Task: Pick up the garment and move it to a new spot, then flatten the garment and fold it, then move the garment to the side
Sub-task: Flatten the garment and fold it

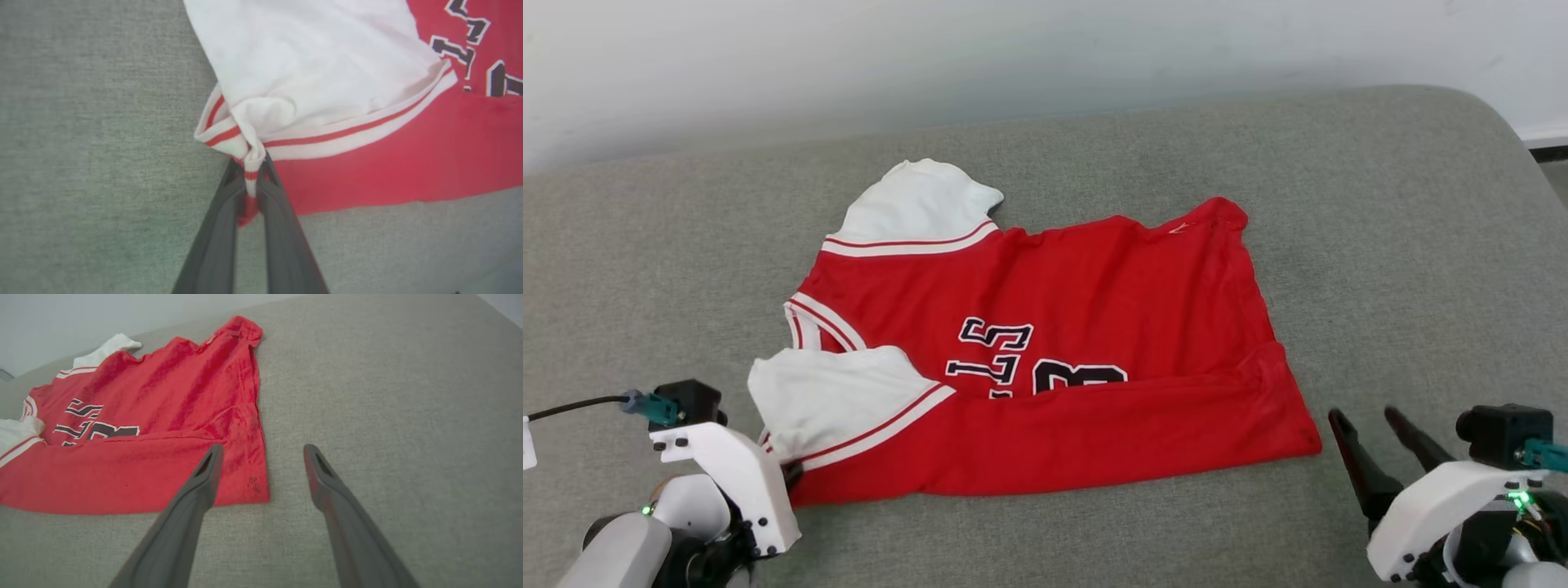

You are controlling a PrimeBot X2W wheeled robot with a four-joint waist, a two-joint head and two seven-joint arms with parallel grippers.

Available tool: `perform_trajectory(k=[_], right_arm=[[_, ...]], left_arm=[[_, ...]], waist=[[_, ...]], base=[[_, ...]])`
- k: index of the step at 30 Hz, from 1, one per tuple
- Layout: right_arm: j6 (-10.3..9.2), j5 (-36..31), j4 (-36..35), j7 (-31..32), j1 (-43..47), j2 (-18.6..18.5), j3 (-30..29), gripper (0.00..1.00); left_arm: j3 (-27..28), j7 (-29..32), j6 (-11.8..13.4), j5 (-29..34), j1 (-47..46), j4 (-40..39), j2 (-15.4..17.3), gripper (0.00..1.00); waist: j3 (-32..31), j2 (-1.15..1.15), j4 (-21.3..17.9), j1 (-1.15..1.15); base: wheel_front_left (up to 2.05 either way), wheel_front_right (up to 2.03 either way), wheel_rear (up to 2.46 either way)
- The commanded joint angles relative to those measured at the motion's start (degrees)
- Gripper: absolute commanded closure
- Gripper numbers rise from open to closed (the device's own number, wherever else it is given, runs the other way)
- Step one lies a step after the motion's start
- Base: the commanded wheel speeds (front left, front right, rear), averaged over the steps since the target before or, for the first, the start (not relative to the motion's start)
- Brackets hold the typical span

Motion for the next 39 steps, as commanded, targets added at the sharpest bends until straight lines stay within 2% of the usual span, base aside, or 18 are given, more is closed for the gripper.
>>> perform_trajectory(k=[1,5,8,13,18,19,20,21,22,23,31,39], right_arm=[[-0.06,1.8,1.4,7.0,-1.4,-1.2,-0.7,0.0],[-0.06,3.4,2.5,19.3,-3.4,-2.8,-1.1,0.0],[-0.06,3.6,2.8,24.9,-5.7,-3.8,-0.8,0.0],[-0.06,3.5,5.2,28.7,-9.3,-4.4,-0.2,0.0],[-0.06,4.4,11.1,30.6,-12.7,-4.4,1.5,0.0],[-0.05,5.3,14.1,32.2,-13.0,-4.0,2.7,0.0],[-0.05,5.5,15.5,33.2,-12.7,-4.0,3.4,0.07],[-0.05,5.9,16.6,33.9,-12.6,-3.8,4.1,0.56],[-0.05,6.4,17.3,34.2,-12.6,-3.7,4.5,0.85],[-0.04,6.6,17.7,34.1,-12.8,-3.7,4.9,1.0],[-0.05,7.9,17.0,31.9,-15.5,-6.1,6.2,1.0],[-0.05,9.4,15.2,30.6,-16.0,-7.8,8.3,1.0]], left_arm=[[0.5,-1.9,0.4,1.0,0.6,-1.8,-0.3,1.0],[0.4,-3.7,1.5,2.5,0.3,-5.9,-0.1,1.0],[-0.1,-4.1,2.0,3.6,-0.6,-8.9,-0.2,1.0],[-0.7,-4.6,2.4,4.8,-1.9,-11.9,-0.6,1.0],[-1.3,-5.2,2.6,5.8,-2.9,-13.7,-1.2,1.0],[-1.5,-5.7,2.6,5.8,-2.8,-14.1,-1.5,1.0],[-1.4,-5.8,2.7,5.6,-2.5,-14.1,-1.7,1.0],[-1.5,-5.9,3.0,5.8,-2.2,-13.9,-1.6,1.0],[-1.5,-5.9,3.1,5.9,-1.9,-13.8,-1.5,1.0],[-1.4,-6.1,3.1,5.7,-1.8,-13.8,-1.6,1.0],[-0.9,-7.0,3.3,5.3,-0.8,-13.3,-1.7,1.0],[-0.2,-9.5,4.1,4.9,2.2,-12.3,-2.3,1.0]], waist=[[-0.6,0.0,0.9,0.0],[-0.1,0.0,2.5,0.0],[1.2,0.0,3.8,0.0],[3.2,0.0,5.3,0.0],[4.9,0.0,6.6,0.0],[5.2,0.0,7.0,0.0],[5.2,0.0,7.1,0.0],[5.2,0.0,7.2,0.0],[5.3,0.0,7.3,0.0],[5.2,0.0,7.3,0.0],[3.9,0.0,6.9,0.0],[-1.4,0.0,6.3,0.0]], base=[[0.0,0.0,0.0],[0.0,0.0,0.0],[0.0,0.0,0.0],[0.0,0.0,0.0],[0.0,0.0,0.0],[0.0,0.0,0.0],[0.0,0.0,0.0],[0.0,0.0,0.0],[0.0,0.0,0.0],[0.0,0.0,0.0],[0.0,0.0,0.0],[0.0,0.0,0.0]])
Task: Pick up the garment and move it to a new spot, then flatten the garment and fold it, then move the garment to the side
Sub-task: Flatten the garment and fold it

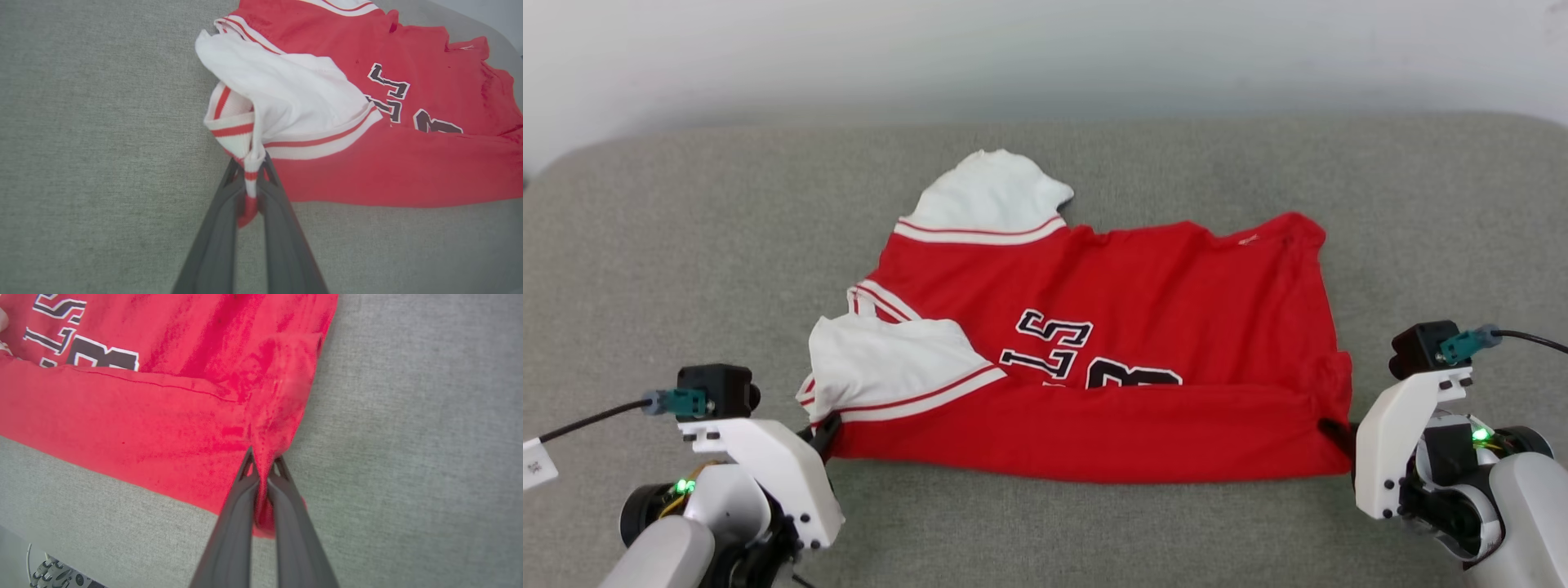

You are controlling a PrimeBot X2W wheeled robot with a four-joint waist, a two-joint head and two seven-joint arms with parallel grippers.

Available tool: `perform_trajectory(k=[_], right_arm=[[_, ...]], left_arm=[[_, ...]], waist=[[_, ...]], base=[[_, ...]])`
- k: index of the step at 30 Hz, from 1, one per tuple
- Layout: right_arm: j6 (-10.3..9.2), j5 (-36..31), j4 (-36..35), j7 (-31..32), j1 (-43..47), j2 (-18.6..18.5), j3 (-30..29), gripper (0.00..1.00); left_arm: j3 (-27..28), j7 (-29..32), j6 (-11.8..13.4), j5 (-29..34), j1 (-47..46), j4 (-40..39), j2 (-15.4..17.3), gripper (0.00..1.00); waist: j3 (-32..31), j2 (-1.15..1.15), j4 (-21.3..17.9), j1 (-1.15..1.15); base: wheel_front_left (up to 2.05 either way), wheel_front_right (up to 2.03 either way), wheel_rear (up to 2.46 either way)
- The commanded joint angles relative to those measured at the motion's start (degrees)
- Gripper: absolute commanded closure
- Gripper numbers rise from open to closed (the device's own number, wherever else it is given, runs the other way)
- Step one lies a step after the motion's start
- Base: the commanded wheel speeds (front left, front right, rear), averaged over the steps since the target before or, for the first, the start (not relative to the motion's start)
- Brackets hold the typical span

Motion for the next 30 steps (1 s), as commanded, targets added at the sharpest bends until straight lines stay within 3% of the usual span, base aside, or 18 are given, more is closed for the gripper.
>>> perform_trajectory(k=[1,8,13,16,17,18,19,30], right_arm=[[-0.03,0.2,-0.2,-0.3,0.3,-0.3,0.2,1.0],[-0.03,0.9,0.0,0.8,4.2,-0.7,1.1,1.0],[-0.03,1.7,-2.2,2.6,9.7,-1.0,0.4,1.0],[-0.03,1.8,-2.0,2.3,12.3,0.0,-0.1,1.0],[-0.03,1.7,-2.0,1.7,13.0,0.3,-0.4,0.71],[-0.03,1.5,-1.9,0.8,13.6,0.7,-0.7,0.31],[-0.03,1.1,-1.9,-0.3,14.1,0.9,-0.8,0.0],[-0.03,-8.4,-6.6,-24.9,12.9,3.7,-5.7,0.0]], left_arm=[[0.2,-0.3,0.2,0.0,0.7,0.1,0.1,1.0],[0.3,-1.2,1.3,-1.4,6.6,-0.2,-0.1,1.0],[0.7,-0.2,2.9,-3.4,13.0,-1.9,0.6,1.0],[0.3,0.1,2.5,-4.5,14.2,-1.2,-0.4,1.0],[0.1,0.1,2.4,-4.6,14.3,-0.6,-0.6,0.71],[-0.1,0.1,2.2,-4.6,14.3,0.1,-0.8,0.11],[-0.1,-0.3,2.2,-4.6,13.9,0.7,-1.1,0.0],[3.4,-11.5,1.5,0.0,6.7,3.8,-2.0,0.0]], waist=[[-1.8,0.0,-0.3,0.0],[-8.1,0.0,-0.2,0.0],[-10.0,0.0,-0.1,0.0],[-10.1,0.0,-0.2,0.0],[-10.0,0.0,-0.3,0.0],[-9.9,0.0,-0.4,0.0],[-9.9,0.0,-0.5,0.0],[-9.4,0.0,-3.8,0.0]], base=[[0.0,0.0,0.0],[0.0,0.0,0.0],[0.0,0.0,0.0],[0.0,0.0,0.0],[0.0,0.0,0.0],[0.0,0.0,0.0],[0.0,0.0,0.0],[0.0,0.0,0.0]])
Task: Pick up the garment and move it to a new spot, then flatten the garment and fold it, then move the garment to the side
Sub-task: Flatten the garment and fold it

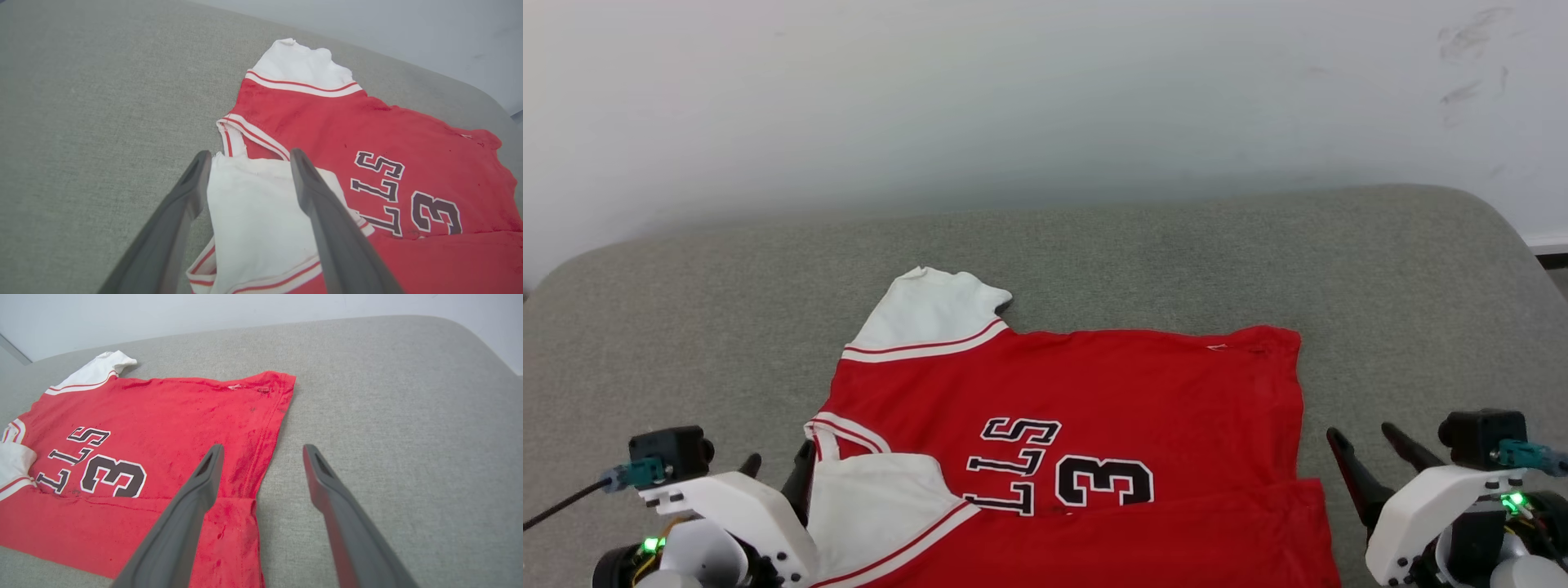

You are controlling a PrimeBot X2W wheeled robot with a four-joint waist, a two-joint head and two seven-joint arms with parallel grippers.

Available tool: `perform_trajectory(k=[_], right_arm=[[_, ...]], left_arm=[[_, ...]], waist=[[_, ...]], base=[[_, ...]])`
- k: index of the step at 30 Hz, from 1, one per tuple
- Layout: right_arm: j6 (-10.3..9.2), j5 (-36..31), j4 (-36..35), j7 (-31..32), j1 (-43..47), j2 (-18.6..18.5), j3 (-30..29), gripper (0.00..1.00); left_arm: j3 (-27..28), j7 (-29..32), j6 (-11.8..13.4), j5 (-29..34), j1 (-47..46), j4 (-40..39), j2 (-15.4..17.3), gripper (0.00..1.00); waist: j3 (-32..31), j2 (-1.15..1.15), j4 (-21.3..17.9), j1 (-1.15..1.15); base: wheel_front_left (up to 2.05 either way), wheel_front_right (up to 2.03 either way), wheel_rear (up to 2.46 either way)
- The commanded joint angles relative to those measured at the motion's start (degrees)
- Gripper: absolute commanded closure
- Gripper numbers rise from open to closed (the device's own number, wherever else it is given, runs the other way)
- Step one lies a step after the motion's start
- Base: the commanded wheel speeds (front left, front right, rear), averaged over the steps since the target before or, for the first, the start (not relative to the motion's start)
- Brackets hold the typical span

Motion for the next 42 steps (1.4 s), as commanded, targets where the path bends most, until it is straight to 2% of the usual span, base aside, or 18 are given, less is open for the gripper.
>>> perform_trajectory(k=[1,5,12,18,26,32,42], right_arm=[[-0.05,-1.5,-0.8,-1.5,-1.2,0.5,-0.7,0.0],[-0.05,-5.3,-3.6,-6.6,-2.6,3.0,-3.1,0.0],[-0.05,-8.8,-10.5,-13.1,-7.2,5.8,-3.9,0.0],[-0.05,-9.9,-13.9,-15.6,-10.3,7.4,-2.6,0.0],[-0.05,-10.1,-15.8,-15.9,-12.4,8.7,-0.7,0.0],[-0.05,-9.6,-15.9,-15.7,-13.1,9.2,0.5,0.0],[-0.05,-8.0,-14.5,-16.3,-13.8,9.8,1.6,0.0]], left_arm=[[0.1,-1.0,-0.1,0.8,-1.5,0.1,-0.1,0.0],[0.6,-3.7,-0.3,3.1,-6.6,0.7,0.1,0.0],[0.7,-3.1,-1.3,5.5,-19.2,2.2,1.0,0.0],[-0.3,0.9,-4.8,5.7,-30.7,6.4,2.4,0.0],[-2.3,15.5,-10.2,2.8,-45.1,13.1,5.6,0.0],[-4.3,30.3,-9.7,0.6,-51.8,17.6,8.0,0.0],[-6.6,40.9,-8.3,0.1,-52.8,21.9,10.7,0.0]], waist=[[0.3,0.0,-0.7,0.0],[2.4,0.0,-2.2,0.0],[11.8,0.0,-4.3,0.0],[19.3,0.0,-6.3,0.0],[26.0,0.0,-9.0,0.0],[29.9,0.0,-10.9,0.0],[34.2,0.0,-13.0,0.0]], base=[[0.0,0.0,0.0],[0.0,0.0,0.0],[0.0,0.0,0.0],[0.0,0.0,0.0],[0.0,0.0,0.0],[0.0,0.0,0.0],[0.0,0.0,0.0]])
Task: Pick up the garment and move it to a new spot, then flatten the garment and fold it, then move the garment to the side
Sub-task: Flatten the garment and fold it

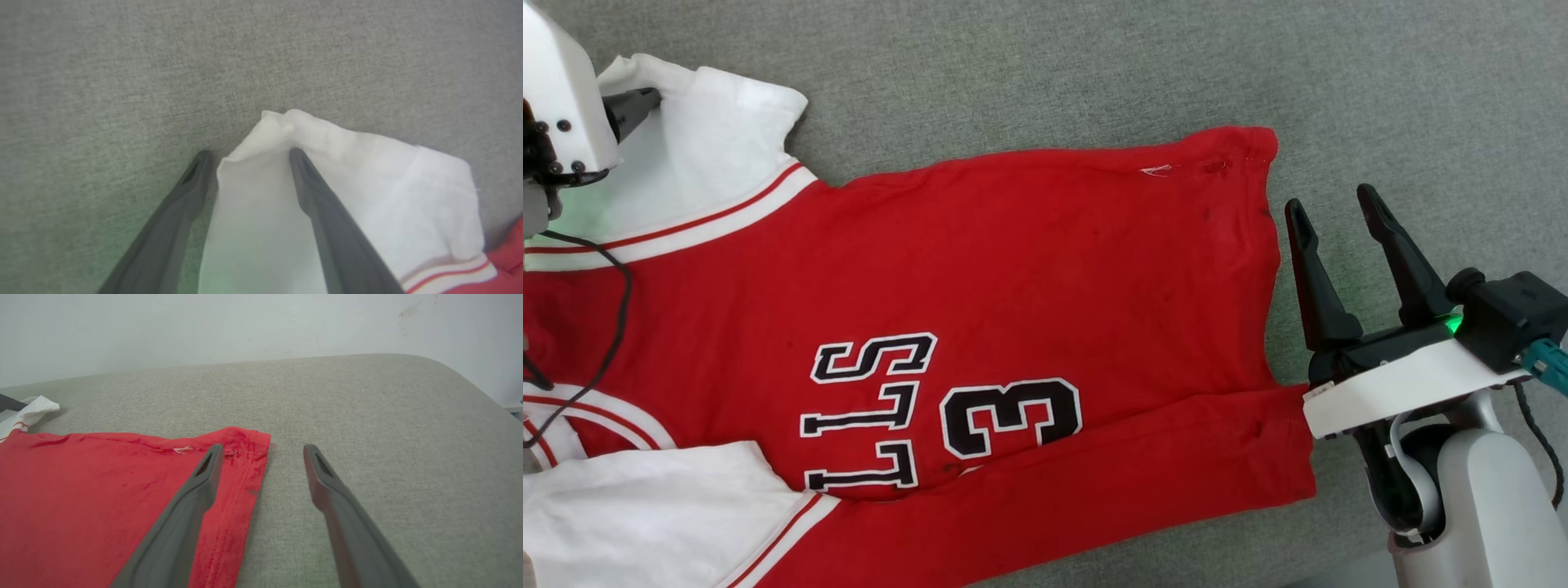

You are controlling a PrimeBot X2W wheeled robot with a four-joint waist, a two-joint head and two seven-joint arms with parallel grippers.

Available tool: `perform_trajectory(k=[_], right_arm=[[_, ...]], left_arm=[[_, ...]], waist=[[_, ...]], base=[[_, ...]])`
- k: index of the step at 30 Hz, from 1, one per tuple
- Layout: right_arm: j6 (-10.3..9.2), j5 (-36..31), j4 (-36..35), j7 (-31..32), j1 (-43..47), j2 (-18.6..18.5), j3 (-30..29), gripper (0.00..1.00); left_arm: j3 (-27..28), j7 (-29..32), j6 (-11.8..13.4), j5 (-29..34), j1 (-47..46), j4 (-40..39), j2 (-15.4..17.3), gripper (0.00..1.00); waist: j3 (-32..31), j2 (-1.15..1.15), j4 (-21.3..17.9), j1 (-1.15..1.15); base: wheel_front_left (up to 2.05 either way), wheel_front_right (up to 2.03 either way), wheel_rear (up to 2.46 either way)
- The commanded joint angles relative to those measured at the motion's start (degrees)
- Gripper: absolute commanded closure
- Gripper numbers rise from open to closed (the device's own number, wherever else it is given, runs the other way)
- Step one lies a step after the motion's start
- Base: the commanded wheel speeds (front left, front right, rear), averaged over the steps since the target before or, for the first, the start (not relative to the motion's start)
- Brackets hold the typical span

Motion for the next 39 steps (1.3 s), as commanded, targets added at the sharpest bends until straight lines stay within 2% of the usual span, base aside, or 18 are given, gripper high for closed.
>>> perform_trajectory(k=[1,2,3,4,8,13,19,23,29,34,35,36,39], right_arm=[[-0.05,0.4,0.0,-0.4,-1.1,0.3,0.1,0.0],[-0.05,0.6,0.3,-0.4,-1.2,0.3,0.1,0.0],[-0.05,0.7,0.6,-0.3,-1.2,0.3,0.1,0.0],[-0.05,0.7,0.8,-0.3,-1.2,0.4,0.0,0.0],[-0.05,1.5,1.7,1.1,-1.3,0.2,-0.2,0.0],[-0.05,5.5,3.5,5.7,-2.3,-1.3,-0.4,0.0],[-0.05,12.1,8.4,18.0,-8.9,-5.0,-1.3,0.0],[-0.05,14.7,12.0,25.6,-13.7,-7.6,-0.5,0.0],[-0.05,15.7,18.0,37.1,-19.2,-10.9,0.3,0.0],[-0.07,15.6,24.8,45.7,-20.0,-11.1,0.9,0.0],[-0.07,15.4,25.9,47.4,-19.6,-11.0,1.2,0.77],[-0.07,15.5,26.9,49.4,-19.2,-10.7,1.4,1.0],[-0.04,15.4,26.8,51.2,-19.4,-10.4,1.7,1.0]], left_arm=[[-1.7,1.6,0.8,0.2,3.0,2.7,-0.7,0.0],[-2.1,2.9,1.4,-0.4,3.9,3.5,-1.2,0.08],[-2.3,3.7,1.6,-0.8,4.7,3.9,-1.8,0.66],[-2.5,4.1,1.9,-1.0,5.3,4.1,-2.4,1.0],[-2.9,3.1,2.6,-1.4,6.8,4.2,-4.2,1.0],[-2.3,-2.2,2.7,0.4,5.2,4.4,-4.4,1.0],[-0.9,-8.9,2.3,1.4,1.3,2.7,-6.1,1.0],[-0.7,-11.0,0.5,0.6,-0.5,0.4,-8.1,1.0],[-1.6,-12.6,-1.3,0.8,-1.7,-3.2,-9.6,1.0],[-1.9,-13.9,-2.0,0.7,-0.5,-5.7,-9.8,1.0],[-1.9,-14.0,-2.1,0.6,-0.1,-6.0,-9.9,1.0],[-2.0,-14.3,-2.2,0.5,0.3,-6.4,-9.9,1.0],[-1.7,-14.9,-2.4,0.1,1.4,-7.1,-9.7,1.0]], waist=[[0.5,0.0,-0.4,-0.01],[0.5,0.0,-0.5,-0.01],[0.5,0.0,-0.5,-0.01],[0.5,0.0,-0.5,-0.01],[-0.1,0.0,-0.1,-0.01],[-1.6,0.0,1.0,-0.01],[-3.1,0.0,3.7,-0.01],[-3.0,0.0,6.5,-0.01],[-1.8,0.0,10.2,-0.01],[-1.2,0.0,12.2,-0.01],[-1.2,0.0,12.4,-0.01],[-1.3,0.0,12.6,-0.01],[-1.7,0.0,13.2,-0.01]], base=[[0.0,0.0,0.0],[0.0,0.0,0.0],[0.0,0.0,0.0],[0.0,0.0,0.0],[0.0,0.0,0.0],[0.0,0.0,0.0],[0.0,0.0,0.0],[0.0,0.0,0.0],[0.0,0.0,0.0],[0.0,0.0,0.0],[0.0,0.0,0.0],[0.0,0.0,0.0],[0.0,0.0,0.0]])
